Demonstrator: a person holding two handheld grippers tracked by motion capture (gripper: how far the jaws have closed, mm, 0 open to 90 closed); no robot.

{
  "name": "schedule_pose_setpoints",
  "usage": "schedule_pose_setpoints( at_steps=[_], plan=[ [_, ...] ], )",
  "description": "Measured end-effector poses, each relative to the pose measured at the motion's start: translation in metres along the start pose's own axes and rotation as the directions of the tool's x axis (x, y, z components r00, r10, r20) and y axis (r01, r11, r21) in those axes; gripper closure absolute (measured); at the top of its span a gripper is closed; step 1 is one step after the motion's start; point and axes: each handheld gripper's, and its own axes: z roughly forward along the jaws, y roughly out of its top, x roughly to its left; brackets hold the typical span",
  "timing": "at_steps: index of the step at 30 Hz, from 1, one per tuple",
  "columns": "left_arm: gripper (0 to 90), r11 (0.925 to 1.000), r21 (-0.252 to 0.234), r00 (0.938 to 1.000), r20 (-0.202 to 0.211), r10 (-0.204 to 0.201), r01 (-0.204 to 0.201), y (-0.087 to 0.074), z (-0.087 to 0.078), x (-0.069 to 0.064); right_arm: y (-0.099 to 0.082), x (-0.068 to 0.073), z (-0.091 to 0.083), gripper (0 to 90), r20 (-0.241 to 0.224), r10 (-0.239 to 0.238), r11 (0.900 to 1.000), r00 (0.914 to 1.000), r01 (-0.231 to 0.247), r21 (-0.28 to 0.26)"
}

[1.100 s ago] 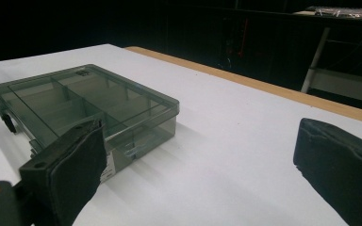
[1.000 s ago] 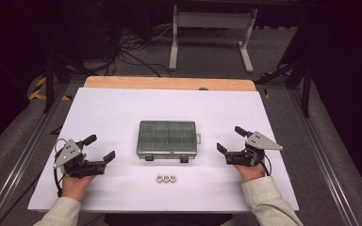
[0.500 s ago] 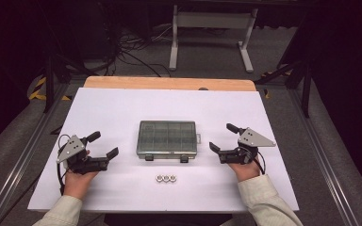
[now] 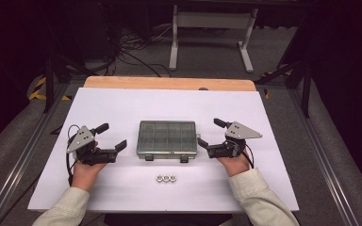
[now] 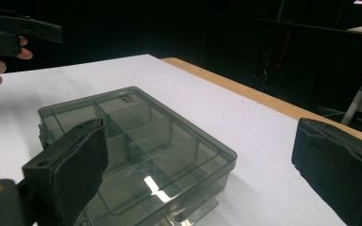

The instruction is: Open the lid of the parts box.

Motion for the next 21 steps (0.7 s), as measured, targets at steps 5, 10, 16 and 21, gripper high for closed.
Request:
schedule_pose_setpoints(
  at_steps=[5,10,16,21],
  plan=[
    [4.8,0.9994,0.027,0.9987,0.046,0.021,-0.023,0.004,0.008,-0.006,0.003,0.003,0.004,4.9,-0.027,-0.01,0.9998,0.9996,0.011,0.015],
    [7.1,0.9957,0.079,0.9962,0.076,0.041,-0.047,0.006,0.01,-0.011,0.004,0.006,0.005,6.7,-0.057,-0.02,0.9969,0.9982,0.024,0.075],
    [6.0,0.9848,0.168,0.995,0.097,0.026,-0.042,0.002,0.015,-0.013,0.006,0.012,0.004,12.6,-0.075,-0.054,0.9844,0.9957,0.066,0.163],
    [5.6,0.9739,0.221,0.9947,0.099,0.028,-0.05,-0.002,0.018,-0.012,0.001,0.015,0.007,14.2,-0.091,-0.055,0.9692,0.9943,0.075,0.235]
  ],
)
